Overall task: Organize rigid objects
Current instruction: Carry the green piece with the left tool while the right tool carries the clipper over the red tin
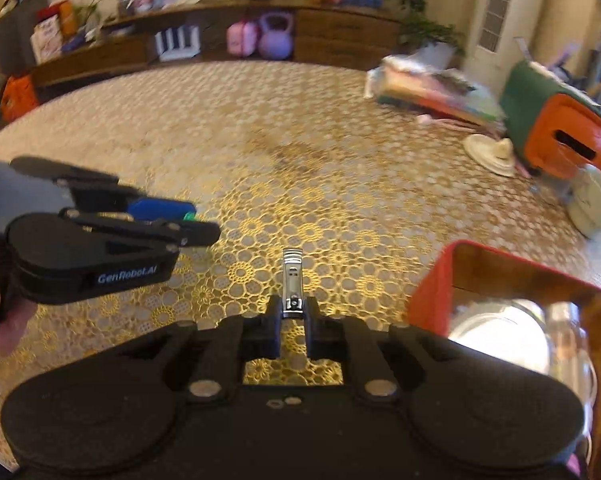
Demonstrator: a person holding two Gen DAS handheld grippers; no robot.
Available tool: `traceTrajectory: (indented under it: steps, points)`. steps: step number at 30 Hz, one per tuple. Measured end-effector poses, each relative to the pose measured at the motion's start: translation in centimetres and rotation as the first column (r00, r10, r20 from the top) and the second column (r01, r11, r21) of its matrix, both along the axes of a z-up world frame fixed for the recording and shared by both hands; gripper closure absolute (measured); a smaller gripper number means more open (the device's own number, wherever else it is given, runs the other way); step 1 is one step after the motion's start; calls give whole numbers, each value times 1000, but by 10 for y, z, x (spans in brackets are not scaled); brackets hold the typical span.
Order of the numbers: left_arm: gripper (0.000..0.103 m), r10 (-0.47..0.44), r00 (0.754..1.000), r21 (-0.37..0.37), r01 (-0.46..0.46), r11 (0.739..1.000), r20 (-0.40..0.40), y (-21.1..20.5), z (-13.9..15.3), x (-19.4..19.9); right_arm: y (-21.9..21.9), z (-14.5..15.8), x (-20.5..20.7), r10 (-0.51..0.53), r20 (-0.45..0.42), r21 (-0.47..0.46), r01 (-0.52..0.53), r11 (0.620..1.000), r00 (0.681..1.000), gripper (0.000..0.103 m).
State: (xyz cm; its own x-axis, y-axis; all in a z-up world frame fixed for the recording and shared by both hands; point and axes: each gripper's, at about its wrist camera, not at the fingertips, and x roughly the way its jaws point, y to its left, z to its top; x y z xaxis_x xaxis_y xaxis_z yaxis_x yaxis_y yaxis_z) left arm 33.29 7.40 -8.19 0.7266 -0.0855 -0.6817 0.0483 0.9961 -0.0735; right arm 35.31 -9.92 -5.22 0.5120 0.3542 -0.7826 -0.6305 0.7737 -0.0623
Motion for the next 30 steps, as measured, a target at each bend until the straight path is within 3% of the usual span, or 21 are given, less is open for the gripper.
traceTrajectory:
  steps: [16, 21, 30]
  points:
    - [79, -91, 994, 12, 91, 996, 59, -70, 70, -28, -107, 68, -26, -181, 110, 111, 169, 979, 977, 93]
    - [79, -160, 985, 6, 160, 987, 64, -111, 82, -27, -151, 73, -27, -250, 125, 115, 236, 965, 960, 93]
    - [79, -278, 961, -12, 278, 961, 5, -186, 69, -23, -200, 57, -27, -328, 121, 103, 317, 943, 937, 93]
